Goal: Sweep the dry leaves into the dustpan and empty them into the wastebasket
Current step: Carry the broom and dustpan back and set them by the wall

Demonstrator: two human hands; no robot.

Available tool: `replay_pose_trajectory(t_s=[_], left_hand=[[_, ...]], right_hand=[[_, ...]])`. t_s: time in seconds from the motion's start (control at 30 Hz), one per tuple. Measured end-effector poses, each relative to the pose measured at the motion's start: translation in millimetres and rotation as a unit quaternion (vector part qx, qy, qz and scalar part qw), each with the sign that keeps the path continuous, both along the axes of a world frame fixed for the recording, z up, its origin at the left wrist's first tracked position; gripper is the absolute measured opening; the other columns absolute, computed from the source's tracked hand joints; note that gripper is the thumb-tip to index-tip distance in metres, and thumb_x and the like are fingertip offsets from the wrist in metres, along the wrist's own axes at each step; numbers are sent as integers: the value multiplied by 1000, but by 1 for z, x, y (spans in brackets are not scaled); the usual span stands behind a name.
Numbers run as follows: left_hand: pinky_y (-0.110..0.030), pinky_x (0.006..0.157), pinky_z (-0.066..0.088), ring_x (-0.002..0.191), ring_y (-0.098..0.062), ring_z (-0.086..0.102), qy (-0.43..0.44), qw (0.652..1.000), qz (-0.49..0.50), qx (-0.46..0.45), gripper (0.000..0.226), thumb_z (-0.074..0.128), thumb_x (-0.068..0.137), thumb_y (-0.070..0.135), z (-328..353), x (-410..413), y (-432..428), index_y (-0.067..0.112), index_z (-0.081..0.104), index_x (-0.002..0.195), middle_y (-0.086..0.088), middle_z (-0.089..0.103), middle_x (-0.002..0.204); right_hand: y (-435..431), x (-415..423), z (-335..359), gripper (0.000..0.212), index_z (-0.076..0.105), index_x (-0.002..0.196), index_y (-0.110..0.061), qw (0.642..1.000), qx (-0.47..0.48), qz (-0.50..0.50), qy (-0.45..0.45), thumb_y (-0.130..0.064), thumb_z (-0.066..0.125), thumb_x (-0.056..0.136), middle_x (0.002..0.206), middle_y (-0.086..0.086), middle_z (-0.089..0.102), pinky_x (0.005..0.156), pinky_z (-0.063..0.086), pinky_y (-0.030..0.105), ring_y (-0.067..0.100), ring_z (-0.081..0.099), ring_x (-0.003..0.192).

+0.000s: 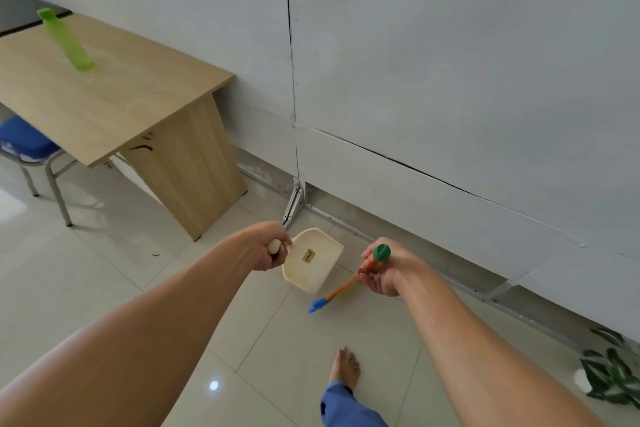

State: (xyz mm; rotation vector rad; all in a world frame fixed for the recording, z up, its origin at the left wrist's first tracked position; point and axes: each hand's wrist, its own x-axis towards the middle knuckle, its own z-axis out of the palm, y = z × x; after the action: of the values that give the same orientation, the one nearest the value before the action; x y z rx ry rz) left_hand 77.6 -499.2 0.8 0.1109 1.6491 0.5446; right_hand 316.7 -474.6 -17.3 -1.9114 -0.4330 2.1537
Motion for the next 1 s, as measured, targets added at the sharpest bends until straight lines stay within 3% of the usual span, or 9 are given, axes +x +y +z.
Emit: replay_pose_trajectory(t_s=[0.23,0.43,0.57,0.67,0.77,0.87,0.93,1.0], left_hand=[[-14,27,37,32,-8,41,31,995,-87,-27,6,49,99,-4,-3,-24,104,2,52,98,-6,45,55],[-12,31,37,36,-12,48,-4,987,-156,-36,8,45,96,-2,5,-30,189,6,47,99,-8,47,64],[-12,32,36,39,-12,48,-17,975,-218,-34,12,42,96,-1,4,-26,247,8,43,88,-10,50,65],[-13,33,40,48,-12,45,-6,963,-268,-33,13,42,96,-2,0,-23,289,7,43,87,-11,49,71],[-14,35,42,54,-16,45,25,942,-334,-28,19,41,96,-4,-6,-22,324,9,44,81,-9,47,69],[-15,36,46,57,-17,49,74,924,-375,-2,17,42,100,-3,-18,-23,354,5,45,86,-14,51,82],[-22,45,53,58,-18,54,111,916,-384,36,14,43,105,1,-25,-20,365,3,46,91,-18,53,96],[-26,56,58,56,-20,61,164,901,-393,84,13,44,105,6,-31,-17,377,2,51,95,-15,57,90]], right_hand=[[99,-43,3,13,54,93,0,997,3,-52,51,-13,55,93,71,14,54,32,49,24,20,55,34],[152,-71,20,27,65,100,-4,991,127,-47,15,-24,47,97,79,22,67,44,54,28,24,63,55],[178,-79,15,28,66,107,-7,982,181,-47,1,-9,42,92,92,24,73,52,56,32,28,69,68],[195,-91,9,22,61,102,-18,967,240,27,-75,-4,50,91,99,19,72,59,61,35,21,70,70],[213,-103,-2,6,59,98,-21,920,316,94,-210,-19,54,95,84,10,71,58,62,38,20,71,63],[236,-118,-12,11,59,93,-24,875,352,135,-304,-30,51,97,75,0,69,61,62,40,17,70,61],[247,-125,-16,10,58,92,-27,856,364,147,-336,-31,51,97,74,-6,68,65,61,39,14,69,65],[258,-133,-18,9,59,92,-28,847,364,146,-359,-32,52,96,76,-9,68,70,60,38,13,68,70]])
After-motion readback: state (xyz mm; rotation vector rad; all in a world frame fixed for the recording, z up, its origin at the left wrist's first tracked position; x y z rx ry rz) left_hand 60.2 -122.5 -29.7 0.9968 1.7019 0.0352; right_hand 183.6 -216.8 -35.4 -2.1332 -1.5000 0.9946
